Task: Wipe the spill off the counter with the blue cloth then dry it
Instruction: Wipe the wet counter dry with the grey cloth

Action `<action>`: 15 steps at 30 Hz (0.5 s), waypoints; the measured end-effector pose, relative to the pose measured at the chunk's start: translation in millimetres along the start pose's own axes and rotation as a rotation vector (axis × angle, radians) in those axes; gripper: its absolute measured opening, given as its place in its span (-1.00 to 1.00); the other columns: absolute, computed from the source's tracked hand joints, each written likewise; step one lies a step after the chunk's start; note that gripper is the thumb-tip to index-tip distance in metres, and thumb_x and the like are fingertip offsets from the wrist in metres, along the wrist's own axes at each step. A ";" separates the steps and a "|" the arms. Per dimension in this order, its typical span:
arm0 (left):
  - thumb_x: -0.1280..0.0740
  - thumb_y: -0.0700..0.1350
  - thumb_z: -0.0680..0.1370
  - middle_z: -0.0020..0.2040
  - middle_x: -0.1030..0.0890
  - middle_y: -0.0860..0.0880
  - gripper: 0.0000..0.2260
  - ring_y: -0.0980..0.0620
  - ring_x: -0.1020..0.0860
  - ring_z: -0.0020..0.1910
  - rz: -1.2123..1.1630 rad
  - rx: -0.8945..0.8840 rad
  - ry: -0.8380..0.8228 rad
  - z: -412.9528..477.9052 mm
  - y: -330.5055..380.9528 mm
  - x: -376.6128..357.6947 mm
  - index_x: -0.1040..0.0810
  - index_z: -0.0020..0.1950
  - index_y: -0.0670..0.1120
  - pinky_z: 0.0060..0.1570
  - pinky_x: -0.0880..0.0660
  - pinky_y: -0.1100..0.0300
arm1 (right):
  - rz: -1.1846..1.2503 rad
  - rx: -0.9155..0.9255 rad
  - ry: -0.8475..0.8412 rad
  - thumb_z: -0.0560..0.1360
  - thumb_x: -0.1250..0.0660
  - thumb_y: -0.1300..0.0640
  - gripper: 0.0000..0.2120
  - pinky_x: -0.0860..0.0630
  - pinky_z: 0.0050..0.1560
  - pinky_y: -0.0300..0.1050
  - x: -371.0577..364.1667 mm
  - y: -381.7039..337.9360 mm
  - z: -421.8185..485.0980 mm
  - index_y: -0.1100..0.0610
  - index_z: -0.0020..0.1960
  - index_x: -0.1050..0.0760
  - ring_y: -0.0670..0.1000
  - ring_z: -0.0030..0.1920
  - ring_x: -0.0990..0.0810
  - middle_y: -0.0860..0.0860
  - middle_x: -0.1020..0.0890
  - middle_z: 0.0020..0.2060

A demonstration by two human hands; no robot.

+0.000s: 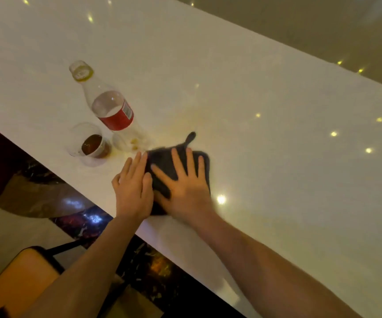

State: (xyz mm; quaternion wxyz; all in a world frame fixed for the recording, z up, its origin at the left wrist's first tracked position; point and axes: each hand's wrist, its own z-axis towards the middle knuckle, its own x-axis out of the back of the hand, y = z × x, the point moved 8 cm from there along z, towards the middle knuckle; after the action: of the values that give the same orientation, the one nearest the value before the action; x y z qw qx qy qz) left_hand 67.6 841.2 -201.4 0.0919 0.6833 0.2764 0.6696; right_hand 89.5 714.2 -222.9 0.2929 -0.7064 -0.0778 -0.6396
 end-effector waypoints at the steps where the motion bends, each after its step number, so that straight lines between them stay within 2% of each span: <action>1: 0.11 0.07 0.61 0.58 -0.25 -0.09 -0.46 -0.10 -0.15 0.57 -0.002 0.015 -0.001 -0.5 -0.7 3.3 -0.20 0.58 -0.01 0.43 -0.13 -0.20 | 0.051 0.053 -0.014 0.59 -0.15 -0.32 -0.37 0.03 0.53 0.49 -9.2 -27.8 -29.1 -0.21 0.63 -0.20 0.37 0.62 -0.07 0.15 -0.19 0.64; 4: 0.08 0.06 0.61 0.50 -0.34 -0.18 -0.49 -0.22 -0.24 0.50 0.074 0.007 -0.072 -7.0 -1.1 2.4 -0.24 0.53 -0.06 0.37 -0.20 -0.27 | 0.087 0.182 -0.145 0.57 -0.20 -0.28 -0.33 0.12 0.57 0.46 -33.0 -68.1 -106.5 -0.28 0.64 -0.10 0.28 0.66 0.13 0.06 -0.01 0.69; 7: 0.06 0.12 0.63 0.61 -0.15 -0.12 -0.46 -0.15 -0.01 0.60 0.156 0.030 -0.119 -20.9 -4.0 -8.3 -0.17 0.59 -0.04 0.50 -0.04 -0.17 | 0.031 0.160 -0.140 0.58 -0.20 -0.31 -0.40 0.09 0.57 0.42 -21.6 -28.8 -145.0 -0.36 0.59 -0.17 0.27 0.67 0.06 0.02 -0.08 0.69; 11: 0.06 0.14 0.62 0.64 -0.03 -0.10 -0.42 -0.16 0.09 0.61 0.234 0.044 -0.121 -35.3 -1.8 -19.1 -0.11 0.61 -0.05 0.54 0.05 -0.16 | -0.071 -0.118 -0.115 0.58 -0.17 -0.32 -0.42 -0.14 0.51 0.44 15.6 94.6 -152.7 -0.33 0.59 -0.23 0.38 0.59 -0.14 0.11 -0.20 0.65; 13: 0.06 0.15 0.63 0.64 -0.02 -0.12 -0.41 -0.17 0.09 0.61 0.249 0.064 -0.111 -40.6 1.6 -20.8 -0.10 0.61 -0.07 0.54 0.05 -0.17 | -0.105 -0.346 -0.074 0.58 -0.12 -0.33 -0.41 -0.13 0.51 0.44 38.9 158.9 -139.3 -0.27 0.59 -0.27 0.41 0.56 -0.18 0.18 -0.25 0.62; 15: 0.07 0.15 0.65 0.64 0.03 -0.10 -0.43 -0.15 0.13 0.61 0.251 0.099 -0.121 -46.3 7.2 -25.3 -0.06 0.62 -0.05 0.55 0.08 -0.17 | -0.118 -0.541 -0.064 0.59 0.00 -0.37 -0.37 -0.07 0.53 0.47 53.1 198.0 -114.4 -0.25 0.63 -0.19 0.41 0.59 -0.10 0.21 -0.20 0.64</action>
State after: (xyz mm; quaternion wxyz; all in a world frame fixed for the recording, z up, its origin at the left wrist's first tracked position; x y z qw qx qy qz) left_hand 26.0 811.2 -215.6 -0.0100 0.7553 0.2156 0.6188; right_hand 96.3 479.7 -233.6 0.0531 -0.7730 0.0457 -0.6305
